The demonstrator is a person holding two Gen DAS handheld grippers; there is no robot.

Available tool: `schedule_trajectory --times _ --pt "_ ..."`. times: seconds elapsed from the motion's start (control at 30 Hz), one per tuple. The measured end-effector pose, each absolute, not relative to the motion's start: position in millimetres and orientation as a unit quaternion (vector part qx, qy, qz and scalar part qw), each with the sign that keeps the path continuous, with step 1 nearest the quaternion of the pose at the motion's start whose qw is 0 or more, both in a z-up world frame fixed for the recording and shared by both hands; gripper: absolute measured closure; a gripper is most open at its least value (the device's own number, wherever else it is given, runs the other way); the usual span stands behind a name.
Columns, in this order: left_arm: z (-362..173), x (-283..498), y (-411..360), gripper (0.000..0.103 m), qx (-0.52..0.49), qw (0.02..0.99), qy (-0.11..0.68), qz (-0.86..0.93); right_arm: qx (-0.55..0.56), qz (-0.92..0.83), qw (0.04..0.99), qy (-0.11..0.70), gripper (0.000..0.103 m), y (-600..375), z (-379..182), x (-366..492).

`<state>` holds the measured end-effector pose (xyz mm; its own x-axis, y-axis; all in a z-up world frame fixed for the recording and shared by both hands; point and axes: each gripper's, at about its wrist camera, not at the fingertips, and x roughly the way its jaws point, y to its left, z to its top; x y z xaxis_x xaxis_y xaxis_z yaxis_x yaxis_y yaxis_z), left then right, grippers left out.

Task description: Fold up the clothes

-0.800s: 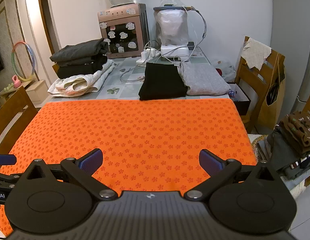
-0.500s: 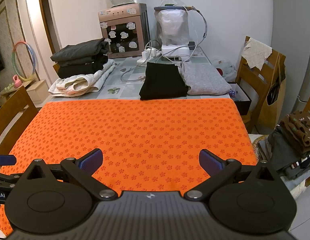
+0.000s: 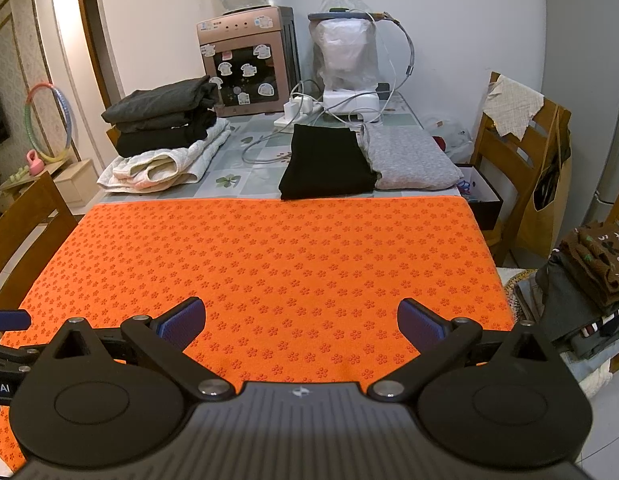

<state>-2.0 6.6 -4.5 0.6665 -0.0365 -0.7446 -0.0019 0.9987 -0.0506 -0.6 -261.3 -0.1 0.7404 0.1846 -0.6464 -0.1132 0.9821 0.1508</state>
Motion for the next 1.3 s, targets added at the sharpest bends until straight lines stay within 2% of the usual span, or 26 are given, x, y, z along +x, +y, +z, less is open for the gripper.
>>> schedule_trajectory --times 1.3 --pt "-4.7 3.7 4.3 0.001 -0.025 0.907 0.42 -0.007 0.053 0.079 0.928 0.361 0.0 -261.8 -6.3 4.4"
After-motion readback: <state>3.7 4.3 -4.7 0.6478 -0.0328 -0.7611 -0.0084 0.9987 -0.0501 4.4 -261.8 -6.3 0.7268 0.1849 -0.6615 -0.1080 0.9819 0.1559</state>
